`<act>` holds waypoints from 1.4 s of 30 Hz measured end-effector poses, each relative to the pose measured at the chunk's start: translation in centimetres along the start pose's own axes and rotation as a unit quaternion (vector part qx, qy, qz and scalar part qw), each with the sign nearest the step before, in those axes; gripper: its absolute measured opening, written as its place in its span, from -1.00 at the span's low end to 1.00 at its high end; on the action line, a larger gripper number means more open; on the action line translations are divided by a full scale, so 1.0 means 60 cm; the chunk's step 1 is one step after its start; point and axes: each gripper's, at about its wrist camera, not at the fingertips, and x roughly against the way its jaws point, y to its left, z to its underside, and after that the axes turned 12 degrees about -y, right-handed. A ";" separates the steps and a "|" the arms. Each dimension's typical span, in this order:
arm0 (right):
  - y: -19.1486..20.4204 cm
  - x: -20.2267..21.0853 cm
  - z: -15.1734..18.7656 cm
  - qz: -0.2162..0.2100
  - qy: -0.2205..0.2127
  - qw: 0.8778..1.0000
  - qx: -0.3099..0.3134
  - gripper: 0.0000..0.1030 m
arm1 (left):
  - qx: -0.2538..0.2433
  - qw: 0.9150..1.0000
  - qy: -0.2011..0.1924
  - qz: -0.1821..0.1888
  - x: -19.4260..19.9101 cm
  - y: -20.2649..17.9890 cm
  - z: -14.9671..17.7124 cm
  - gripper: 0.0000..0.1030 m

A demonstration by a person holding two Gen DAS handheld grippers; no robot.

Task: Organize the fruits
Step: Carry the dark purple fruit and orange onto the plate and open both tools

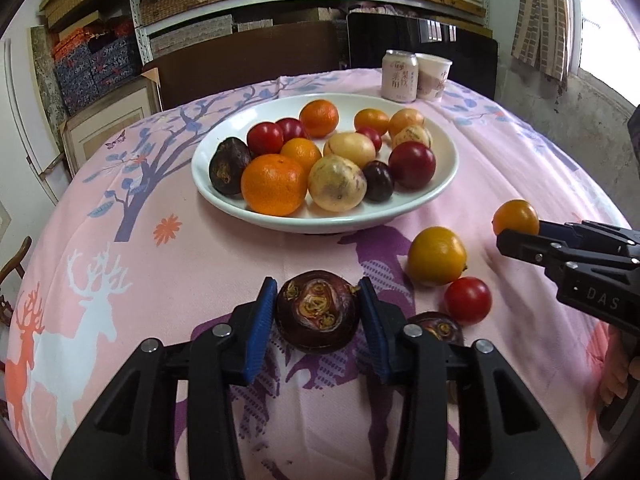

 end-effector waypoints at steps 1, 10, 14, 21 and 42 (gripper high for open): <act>0.000 0.004 -0.001 -0.001 -0.005 1.000 0.000 -0.28 | 0.004 1.000 -0.006 0.000 0.007 0.004 -0.003 -0.21; -0.024 0.067 -0.036 -0.026 -0.076 0.996 -0.037 -0.28 | 0.049 0.997 -0.053 -0.010 0.063 0.066 -0.065 -0.21; -0.016 0.055 -0.089 -0.038 -0.076 0.996 -0.035 -0.28 | 0.041 0.997 -0.055 -0.024 0.039 0.082 -0.116 -0.21; 0.052 -0.036 -0.151 -0.050 -0.058 0.997 0.009 -0.28 | 0.082 0.996 -0.041 0.000 -0.052 0.087 -0.158 -0.21; -0.022 0.001 -0.125 -0.034 -0.111 0.991 -0.066 0.53 | 0.134 0.989 -0.061 -0.008 -0.020 0.113 -0.104 0.78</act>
